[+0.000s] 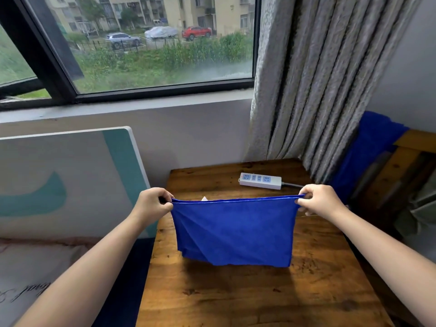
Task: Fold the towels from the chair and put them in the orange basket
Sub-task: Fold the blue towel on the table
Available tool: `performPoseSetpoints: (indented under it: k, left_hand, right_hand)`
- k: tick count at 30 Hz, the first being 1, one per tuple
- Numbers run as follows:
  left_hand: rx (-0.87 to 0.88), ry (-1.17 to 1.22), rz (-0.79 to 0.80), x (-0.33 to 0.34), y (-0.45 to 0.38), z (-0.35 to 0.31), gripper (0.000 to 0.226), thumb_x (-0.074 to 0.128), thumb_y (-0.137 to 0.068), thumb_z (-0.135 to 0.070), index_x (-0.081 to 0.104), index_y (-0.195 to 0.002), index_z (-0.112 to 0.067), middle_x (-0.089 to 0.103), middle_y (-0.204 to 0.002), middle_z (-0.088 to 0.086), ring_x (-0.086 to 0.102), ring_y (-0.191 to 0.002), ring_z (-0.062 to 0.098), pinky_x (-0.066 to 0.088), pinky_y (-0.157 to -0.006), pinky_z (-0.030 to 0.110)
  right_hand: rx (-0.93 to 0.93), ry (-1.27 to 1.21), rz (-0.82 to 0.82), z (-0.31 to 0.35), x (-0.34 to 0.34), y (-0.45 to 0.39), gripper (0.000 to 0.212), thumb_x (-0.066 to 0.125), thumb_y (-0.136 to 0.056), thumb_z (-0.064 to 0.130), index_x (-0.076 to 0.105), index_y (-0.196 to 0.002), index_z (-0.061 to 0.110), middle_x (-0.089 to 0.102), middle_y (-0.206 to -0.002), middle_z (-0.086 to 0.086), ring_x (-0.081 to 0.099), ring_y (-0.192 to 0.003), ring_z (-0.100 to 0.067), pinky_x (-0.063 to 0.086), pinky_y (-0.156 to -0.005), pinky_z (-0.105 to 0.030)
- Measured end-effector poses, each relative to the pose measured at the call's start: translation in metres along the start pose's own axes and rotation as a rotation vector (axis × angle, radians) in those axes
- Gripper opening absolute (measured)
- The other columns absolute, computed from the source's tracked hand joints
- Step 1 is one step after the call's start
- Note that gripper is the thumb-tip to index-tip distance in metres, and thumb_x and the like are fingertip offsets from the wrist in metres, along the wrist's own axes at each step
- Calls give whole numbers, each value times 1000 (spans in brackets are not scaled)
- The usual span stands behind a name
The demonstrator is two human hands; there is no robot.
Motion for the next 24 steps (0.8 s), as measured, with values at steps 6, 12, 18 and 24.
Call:
performPoseSetpoints:
  k: [6, 12, 18, 24]
  left_hand:
    - [-44, -48, -22, 2, -3, 4, 24, 58, -73, 13, 56, -60, -8, 61, -81, 7, 56, -78, 21, 41, -72, 25]
    - [-41, -237, -17, 6, -3, 8, 12, 56, -78, 7, 67, -84, 8, 64, -86, 17, 52, -77, 22, 38, -69, 25]
    - [-112, -363, 67, 23, 4, 32, 17, 54, -83, 1, 67, -93, 2, 67, -99, 17, 57, -86, 26, 40, -71, 27]
    - [-142, -181, 57, 23, 4, 36, 10, 58, -80, 3, 63, -75, -3, 60, -76, 6, 51, -72, 17, 37, -57, 17]
  right_hand:
    - [-47, 32, -34, 3, -3, 4, 15, 58, -84, -5, 59, -74, 6, 60, -55, -5, 54, -33, 9, 43, -37, -5]
    - [-149, 210, -113, 23, -8, 4, 12, 62, -82, 3, 58, -72, 8, 70, -66, -20, 56, -40, 8, 47, -55, -18]
    - [-198, 314, -107, 36, 0, 3, 10, 59, -85, 6, 64, -84, -3, 71, -81, -25, 67, -79, -36, 53, -75, -42]
    - [-186, 334, -132, 38, -4, 1, 11, 58, -85, 7, 63, -87, -3, 70, -86, -26, 67, -83, -37, 53, -77, -41]
Point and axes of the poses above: each hand's wrist, its own y-axis away from the middle knuckle, its own x-axis out of the palm, z = x × y, the point moved 10 cm from there along -y, towards the middle knuckle
